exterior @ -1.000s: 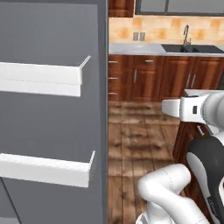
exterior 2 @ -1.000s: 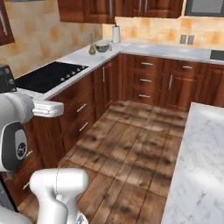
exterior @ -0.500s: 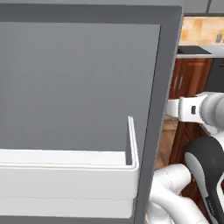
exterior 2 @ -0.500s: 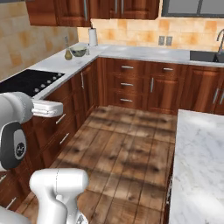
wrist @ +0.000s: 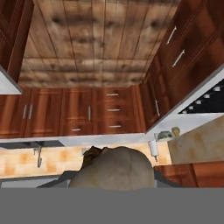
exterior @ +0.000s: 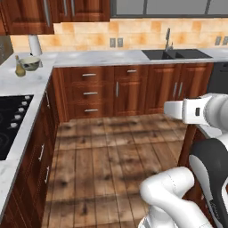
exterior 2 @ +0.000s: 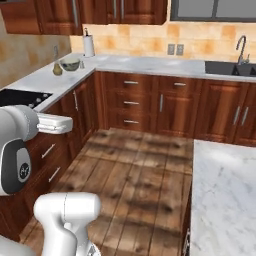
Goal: Retrieve the bottle and the shaker from the cabinet and place them next to the mixing bowl on the counter. Then add garlic from the fridge to the mixing bowl.
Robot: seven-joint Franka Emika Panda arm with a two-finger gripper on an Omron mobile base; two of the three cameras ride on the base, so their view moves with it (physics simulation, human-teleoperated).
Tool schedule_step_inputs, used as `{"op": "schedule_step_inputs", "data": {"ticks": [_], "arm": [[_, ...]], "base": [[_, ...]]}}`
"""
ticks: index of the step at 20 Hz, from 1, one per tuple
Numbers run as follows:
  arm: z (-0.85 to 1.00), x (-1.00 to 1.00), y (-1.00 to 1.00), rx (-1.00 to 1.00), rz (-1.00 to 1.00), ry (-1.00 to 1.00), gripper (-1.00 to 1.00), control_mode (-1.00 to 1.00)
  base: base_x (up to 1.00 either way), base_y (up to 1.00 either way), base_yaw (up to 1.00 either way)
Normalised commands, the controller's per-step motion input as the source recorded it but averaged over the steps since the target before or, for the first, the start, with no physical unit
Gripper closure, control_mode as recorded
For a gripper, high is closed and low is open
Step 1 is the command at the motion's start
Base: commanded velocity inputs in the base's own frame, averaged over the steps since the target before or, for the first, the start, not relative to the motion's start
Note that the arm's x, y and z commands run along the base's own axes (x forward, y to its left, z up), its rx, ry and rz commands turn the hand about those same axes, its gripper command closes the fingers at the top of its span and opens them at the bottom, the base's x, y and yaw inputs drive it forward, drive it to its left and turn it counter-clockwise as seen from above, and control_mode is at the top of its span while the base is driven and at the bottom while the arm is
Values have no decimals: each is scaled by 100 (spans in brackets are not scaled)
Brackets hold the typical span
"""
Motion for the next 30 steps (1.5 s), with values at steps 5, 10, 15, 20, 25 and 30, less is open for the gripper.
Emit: {"op": "schedule_step_inputs", "data": {"ticks": [5,10,15,20,25,30], "arm": [[0,0,0,0,0,0,100,100],[0,0,0,0,0,0,100,100],[0,0,0,0,0,0,100,100],[0,0,0,0,0,0,100,100],[0,0,0,0,0,0,100,100],[0,0,0,0,0,0,100,100]], "base": [[76,0,-11],[78,0,-7],[83,0,-3],[80,0,0],[75,0,0],[71,0,1]]}}
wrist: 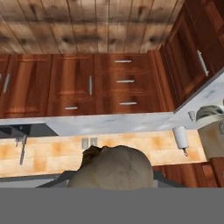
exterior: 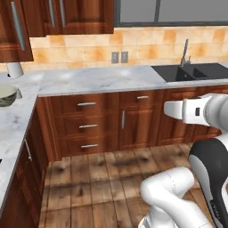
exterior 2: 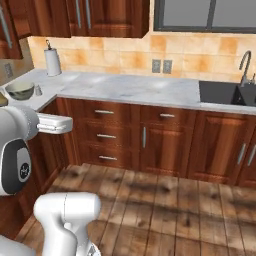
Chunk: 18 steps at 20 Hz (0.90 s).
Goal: Retrieve the bottle and the shaker from the cabinet and place them next to the mixing bowl on the counter. Then add garlic from the fridge to the mixing bowl.
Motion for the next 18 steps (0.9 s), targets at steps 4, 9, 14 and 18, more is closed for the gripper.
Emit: {"op": "schedule_step_inputs", "data": {"ticks": [4,9,14,18], "arm": [[0,0,0,0,0,0,100,100],[0,0,0,0,0,0,100,100],[0,0,0,0,0,0,100,100],[0,0,0,0,0,0,100,100]], "base": [[66,0,10],[60,0,11],[62,0,14],[63,0,19]]}}
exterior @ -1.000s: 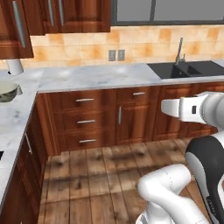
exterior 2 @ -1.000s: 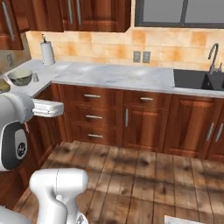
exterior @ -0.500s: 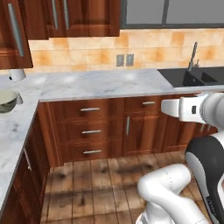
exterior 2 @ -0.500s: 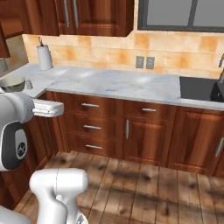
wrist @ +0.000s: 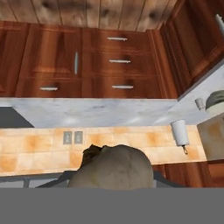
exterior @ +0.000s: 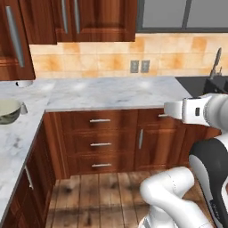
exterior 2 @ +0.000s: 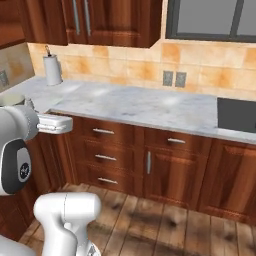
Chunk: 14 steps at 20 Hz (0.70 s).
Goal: Retrieve the bottle and the shaker from the cabinet and place them next to the mixing bowl on the counter. Then add garlic from the fridge to the mixing bowl.
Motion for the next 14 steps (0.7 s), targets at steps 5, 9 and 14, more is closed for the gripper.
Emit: {"op": "schedule_step_inputs", "data": {"ticks": [5,9,14], "arm": [[0,0,0,0,0,0,100,100],[0,0,0,0,0,0,100,100],[0,0,0,0,0,0,100,100]], "base": [[63,0,21],[57,0,21],[47,0,25]]}}
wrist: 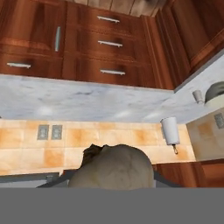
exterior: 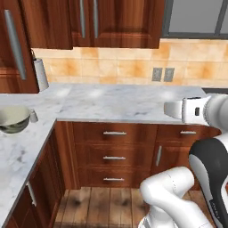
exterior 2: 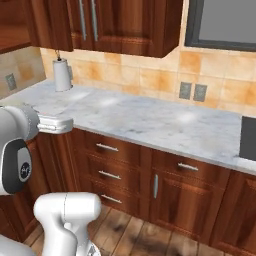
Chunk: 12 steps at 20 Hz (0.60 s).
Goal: Retrieve the bottle and the shaker from the cabinet and place them next to the mixing bowl on the counter. Then add garlic from the fridge to the mixing bowl.
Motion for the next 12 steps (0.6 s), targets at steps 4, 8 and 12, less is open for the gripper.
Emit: {"op": "schedule_step_inputs", "data": {"ticks": [4,8,12], "arm": [[0,0,0,0,0,0,100,100],[0,0,0,0,0,0,100,100],[0,0,0,0,0,0,100,100]], "base": [[42,2,29],[46,0,28],[47,5,28]]}}
